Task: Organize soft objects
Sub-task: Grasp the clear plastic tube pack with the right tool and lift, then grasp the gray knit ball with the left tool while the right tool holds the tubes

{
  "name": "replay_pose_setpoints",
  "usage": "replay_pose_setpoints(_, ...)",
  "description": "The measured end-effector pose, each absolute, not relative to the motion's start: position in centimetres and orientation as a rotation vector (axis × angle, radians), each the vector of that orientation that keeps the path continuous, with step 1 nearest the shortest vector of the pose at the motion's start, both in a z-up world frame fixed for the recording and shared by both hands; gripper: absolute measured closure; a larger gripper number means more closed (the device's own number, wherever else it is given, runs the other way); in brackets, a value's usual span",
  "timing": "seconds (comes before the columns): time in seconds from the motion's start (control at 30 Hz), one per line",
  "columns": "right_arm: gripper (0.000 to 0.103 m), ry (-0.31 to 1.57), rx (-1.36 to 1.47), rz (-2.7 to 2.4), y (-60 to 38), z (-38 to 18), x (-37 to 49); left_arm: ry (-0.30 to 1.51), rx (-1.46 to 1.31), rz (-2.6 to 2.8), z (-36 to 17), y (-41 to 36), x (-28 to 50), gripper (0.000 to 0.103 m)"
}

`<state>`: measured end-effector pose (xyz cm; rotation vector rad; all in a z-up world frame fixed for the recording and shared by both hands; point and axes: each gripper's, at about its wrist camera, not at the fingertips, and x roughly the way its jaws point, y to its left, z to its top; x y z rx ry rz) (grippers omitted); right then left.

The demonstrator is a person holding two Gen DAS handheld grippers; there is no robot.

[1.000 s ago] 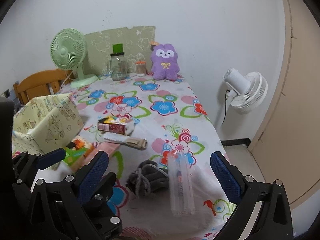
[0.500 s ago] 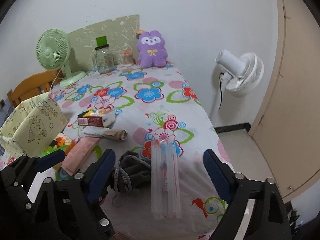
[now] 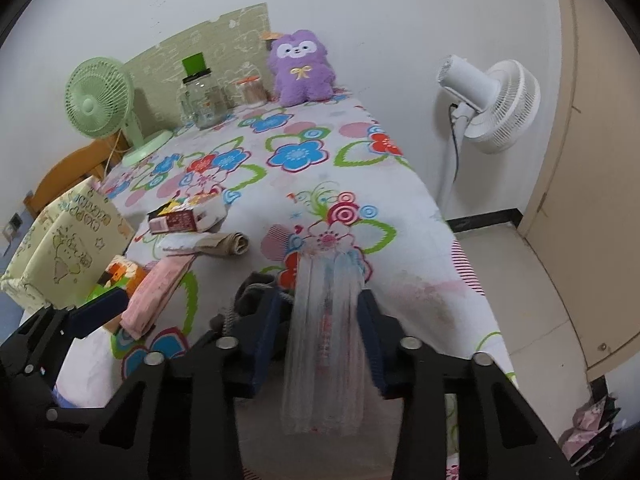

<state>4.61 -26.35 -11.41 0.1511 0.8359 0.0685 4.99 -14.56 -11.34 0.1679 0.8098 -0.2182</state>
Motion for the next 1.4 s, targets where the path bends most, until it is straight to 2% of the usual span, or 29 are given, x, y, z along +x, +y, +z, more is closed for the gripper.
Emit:
replay_pose_setpoints(0.1, 0.075, 0.835, 0.126, 0.07, -26.0, -11.3, 4.6, 0.808, 0.172, -0.219, -11.5, -14.6, 4.9, 0.015)
replay_pose_setpoints(0.33, 0.085, 0.828, 0.107, 0.044, -26.1, -10.8, 4.4, 0.817, 0.146, -0.236, -11.1, -14.0, 4.7, 0.015)
replay_pose_setpoints(0.7, 0.085, 0.771, 0.092, 0.028, -25.7, -8.8, 3.2, 0.787, 0.117, -0.294, -9.8, -14.1, 3.9, 0.015)
replay_pose_setpoints(1.17, 0.085, 0.779, 0.13, 0.011, -27.5, -9.5, 3.1, 0.813, 0.161, -0.351, -10.9, -17.8, 5.2, 0.015)
replay_pose_setpoints(1.4, 0.085, 0.802, 0.147, 0.007, -28.3, -10.2, 3.9, 0.839, 0.168, -0.363, -11.9, -18.9, 6.2, 0.02)
